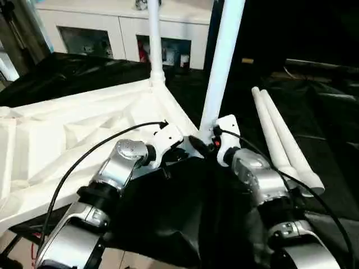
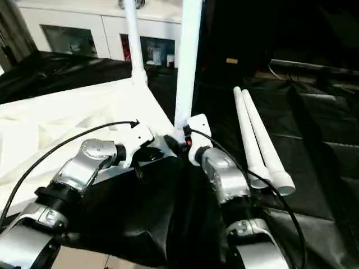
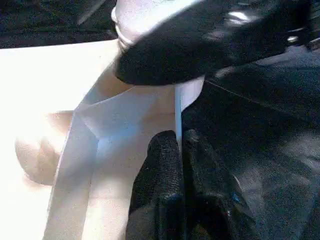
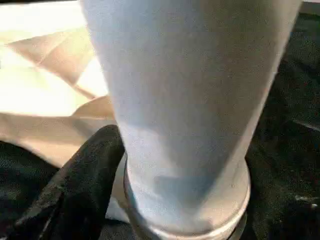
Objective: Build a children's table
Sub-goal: Rotate leg to tighten
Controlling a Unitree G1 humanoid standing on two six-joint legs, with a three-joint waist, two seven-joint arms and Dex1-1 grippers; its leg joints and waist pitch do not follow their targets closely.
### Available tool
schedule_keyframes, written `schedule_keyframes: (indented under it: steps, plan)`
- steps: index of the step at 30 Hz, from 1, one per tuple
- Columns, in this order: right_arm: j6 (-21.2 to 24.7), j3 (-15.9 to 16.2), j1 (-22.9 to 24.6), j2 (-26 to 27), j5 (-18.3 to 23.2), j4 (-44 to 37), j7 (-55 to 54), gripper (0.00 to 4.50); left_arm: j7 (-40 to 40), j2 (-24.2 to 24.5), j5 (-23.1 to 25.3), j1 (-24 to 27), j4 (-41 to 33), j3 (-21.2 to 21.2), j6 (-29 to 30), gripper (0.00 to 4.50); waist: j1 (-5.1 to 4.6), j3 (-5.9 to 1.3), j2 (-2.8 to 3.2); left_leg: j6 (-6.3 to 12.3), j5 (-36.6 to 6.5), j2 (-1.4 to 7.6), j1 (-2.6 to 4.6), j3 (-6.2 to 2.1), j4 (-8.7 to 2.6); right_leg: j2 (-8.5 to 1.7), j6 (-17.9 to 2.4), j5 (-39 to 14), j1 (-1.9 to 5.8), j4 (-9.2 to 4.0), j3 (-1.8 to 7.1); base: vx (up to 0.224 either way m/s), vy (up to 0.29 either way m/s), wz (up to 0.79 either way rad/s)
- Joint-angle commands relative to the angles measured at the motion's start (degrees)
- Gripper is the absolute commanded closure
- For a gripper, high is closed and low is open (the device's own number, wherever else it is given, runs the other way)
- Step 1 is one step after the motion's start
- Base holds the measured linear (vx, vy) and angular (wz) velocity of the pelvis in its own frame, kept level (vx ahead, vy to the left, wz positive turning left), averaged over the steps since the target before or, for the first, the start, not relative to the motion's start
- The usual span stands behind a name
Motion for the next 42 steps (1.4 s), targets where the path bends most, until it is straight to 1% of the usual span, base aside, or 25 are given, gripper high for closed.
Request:
schedule_keyframes:
  steps: [1,5,6,7,9,10,13,18,21,24,25,26,29,30,32,33,34,35,36,37,38,39,40,41,42]
  plan:
    - [0.4,6.8,1.7,0.2,2.0,-2.7,10.3,0.79,-4.1,-1.1,-3.4,0.8,-3.0,-1.4,-3.0,4.50,0.33,-3.25,-0.75,3.99,-8.3,-0.09,-1.19,1.05,-3.85,-2.71,-10.1,-16.0,4.15,-4.48,1.36,0.000,0.000,0.00]
    - [0.4,7.5,3.1,-3.2,3.1,-5.9,17.0,0.79,-7.5,0.8,-3.8,1.9,-4.2,-1.9,-3.8,4.50,0.33,-3.26,-0.81,4.45,-8.5,0.01,-1.08,1.05,-3.83,-2.72,-10.6,-16.1,4.06,-4.47,1.34,0.000,0.000,0.00]
    - [0.8,7.7,3.8,-5.5,3.7,-7.7,20.8,0.79,-10.1,1.9,-4.6,2.7,-5.2,-2.0,-4.2,4.50,0.26,-3.22,-0.80,4.51,-8.2,0.05,-1.16,1.08,-3.86,-2.75,-10.8,-15.9,3.98,-4.44,1.38,0.000,0.000,0.00]
    - [0.8,7.7,3.8,-5.5,3.7,-7.7,20.8,0.79,-10.1,1.9,-4.6,2.7,-5.2,-2.0,-4.2,4.50,0.42,-3.35,-0.83,4.58,-7.9,0.06,-1.11,1.01,-3.81,-2.71,-10.9,-15.4,4.18,-4.29,1.32,0.000,0.000,0.00]
    - [2.3,8.1,4.5,-8.7,5.0,-10.0,26.1,0.79,-12.8,3.7,-4.7,3.6,-6.2,-2.5,-5.1,4.50,0.37,-3.24,-0.81,4.97,-7.9,0.12,-1.20,1.07,-3.81,-2.66,-11.5,-14.6,4.08,-4.26,1.34,0.000,0.000,0.00]
    - [2.6,8.5,4.8,-9.9,5.2,-10.8,27.7,0.79,-13.3,4.3,-4.5,3.9,-6.1,-2.7,-5.6,4.50,0.51,-3.28,-0.78,5.15,-8.0,0.14,-1.01,1.11,-3.76,-2.67,-11.6,-14.4,3.99,-4.28,1.36,0.000,0.000,0.00]
    - [3.3,9.5,5.3,-12.3,5.0,-12.1,30.9,0.79,-15.5,5.6,-4.7,4.5,-6.7,-2.9,-5.8,4.50,0.76,-3.22,-0.76,4.95,-7.9,0.24,-1.05,1.12,-3.79,-2.71,-11.7,-14.4,4.02,-4.24,1.34,0.000,0.000,0.00]
    - [3.1,10.2,5.4,-13.3,4.2,-12.5,32.1,0.79,-19.0,7.1,-6.0,5.7,-8.9,-3.0,-4.3,4.50,0.86,-3.23,-0.70,4.17,-7.9,0.26,-0.98,1.13,-3.85,-2.72,-11.9,-14.5,3.88,-4.14,1.36,0.000,0.000,0.00]
    - [3.4,10.5,5.4,-13.2,4.4,-12.8,32.1,1.10,-19.4,7.4,-6.1,5.9,-9.3,-3.1,-4.4,4.50,0.93,-3.24,-0.74,3.97,-8.0,0.26,-0.91,1.16,-3.84,-2.69,-11.7,-14.7,3.86,-4.19,1.37,0.000,0.000,0.00]
    - [3.8,10.7,5.6,-13.1,4.8,-13.2,32.2,1.13,-19.6,7.4,-6.0,6.0,-9.4,-3.0,-4.5,4.50,0.98,-3.24,-0.83,3.85,-7.7,0.23,-0.96,1.15,-3.84,-2.69,-11.6,-14.4,3.95,-4.14,1.37,0.000,0.000,0.00]
    - [4.1,10.8,5.8,-13.0,4.9,-13.4,32.3,1.37,-19.5,7.3,-6.0,6.1,-9.4,-2.9,-4.5,4.50,1.05,-3.26,-0.85,3.89,-7.4,0.20,-0.99,1.14,-3.81,-2.67,-11.5,-14.1,4.00,-4.09,1.38,0.000,0.000,0.00]
    - [4.2,10.9,5.8,-13.0,4.9,-13.5,32.4,1.46,-19.5,7.2,-5.9,6.2,-9.4,-2.9,-4.4,4.50,1.07,-3.25,-0.85,3.91,-7.3,0.19,-0.99,1.13,-3.84,-2.63,-11.4,-14.0,4.02,-4.07,1.36,0.000,0.000,0.00]
    - [4.5,11.1,6.1,-12.8,5.0,-13.6,32.4,1.55,-18.1,7.0,-5.6,6.1,-9.2,-2.8,-4.4,4.50,1.15,-3.27,-0.80,3.91,-7.2,0.21,-0.93,1.17,-3.79,-2.69,-11.5,-14.0,3.94,-4.08,1.37,0.000,0.000,0.00]
    - [4.7,10.7,6.3,-11.9,5.1,-13.1,30.9,1.72,-14.6,5.8,-4.9,5.0,-7.3,-2.0,-4.3,4.50,1.19,-3.23,-0.78,3.80,-7.4,0.22,-0.90,1.18,-3.81,-2.68,-11.5,-14.2,3.89,-4.14,1.37,0.000,0.000,0.00]
    - [4.8,9.9,6.3,-10.5,4.7,-11.7,27.9,1.76,-10.9,4.3,-4.6,3.7,-5.4,-0.7,-3.3,4.50,1.18,-3.13,-0.85,3.64,-8.0,0.16,-0.80,1.26,-3.82,-2.61,-11.1,-15.4,3.77,-4.34,1.38,0.000,0.000,0.00]
    - [4.8,9.5,6.2,-9.9,4.5,-11.1,26.5,1.77,-9.6,3.7,-4.5,3.3,-4.8,-0.2,-2.9,4.50,1.18,-3.04,-0.89,3.31,-8.7,0.05,-0.64,1.30,-3.83,-2.56,-10.5,-17.7,3.61,-4.63,1.38,0.000,0.000,0.00]
    - [4.7,9.3,6.1,-9.7,4.4,-10.8,25.9,1.78,-9.3,3.6,-4.5,3.1,-4.7,-0.1,-2.8,4.50,1.18,-3.08,-0.95,3.13,-8.8,0.00,-0.71,1.27,-3.83,-2.61,-10.2,-18.6,3.72,-4.64,1.38,0.000,0.000,0.00]
    - [4.6,7.5,5.3,-7.5,3.5,-8.2,19.7,1.78,-6.8,2.4,-4.4,2.1,-3.5,0.7,-2.1,4.50,1.01,-3.01,-0.88,2.43,-8.8,-0.06,-0.98,1.15,-3.97,-2.67,-9.2,-20.5,3.68,-4.75,1.36,0.000,0.000,0.00]
    - [4.4,6.6,4.8,-6.2,2.9,-6.7,16.4,1.79,-5.4,1.7,-4.3,1.5,-2.9,1.0,-1.2,4.50,0.93,-3.03,-0.88,2.09,-8.9,-0.17,-0.90,1.20,-3.93,-2.63,-8.9,-21.3,3.54,-4.88,1.37,0.000,0.000,0.00]
    - [4.3,5.5,4.1,-4.7,2.4,-5.0,12.2,1.79,-3.1,0.6,-4.1,0.6,-2.0,1.6,-0.3,4.50,0.65,-3.13,-1.12,1.40,-8.8,-0.35,-1.12,1.01,-3.97,-2.68,-8.0,-22.8,3.88,-4.82,1.24,0.000,0.000,0.00]
    - [4.8,4.5,3.6,-3.3,2.1,-3.6,8.7,1.79,-0.8,-0.5,-4.1,-0.4,-1.1,2.2,0.5,4.50,0.44,-3.06,-1.10,1.06,-8.9,-0.37,-1.13,0.95,-4.01,-2.68,-7.4,-23.9,3.78,-5.03,1.20,0.000,0.000,0.00]
    - [4.9,3.5,2.9,-1.8,1.9,-2.1,5.0,1.80,1.6,-1.8,-4.2,-1.5,-0.1,2.9,1.8,4.50,0.27,-3.02,-1.09,1.09,-9.4,-0.38,-1.00,1.03,-3.94,-2.59,-7.1,-24.5,3.56,-5.18,1.26,0.000,0.000,0.00]
    - [5.2,2.3,1.9,0.0,1.8,-0.3,0.9,1.80,4.4,-3.3,-4.2,-2.8,1.3,3.6,2.5,4.50,0.09,-3.07,-0.73,0.98,-9.5,-0.56,-0.87,1.01,-3.84,-2.60,-7.0,-25.4,3.42,-5.29,1.27,0.000,0.000,0.00]
    - [5.4,1.5,1.2,1.2,1.8,0.7,-1.7,1.80,6.1,-4.2,-4.2,-3.8,2.4,4.1,2.9,4.50,-0.09,-3.11,-0.88,0.93,-9.5,-0.59,-1.03,1.00,-3.87,-2.54,-6.9,-25.6,3.53,-5.32,1.24,0.000,0.000,0.00]
    - [5.1,1.0,0.6,2.5,1.7,1.5,-3.9,1.80,7.3,-5.1,-4.1,-4.6,3.3,4.3,3.1,4.50,0.00,-3.25,-0.94,1.25,-8.4,-0.59,-1.05,1.01,-3.81,-2.55,-7.0,-23.9,3.62,-5.30,1.29,0.000,0.000,0.00]
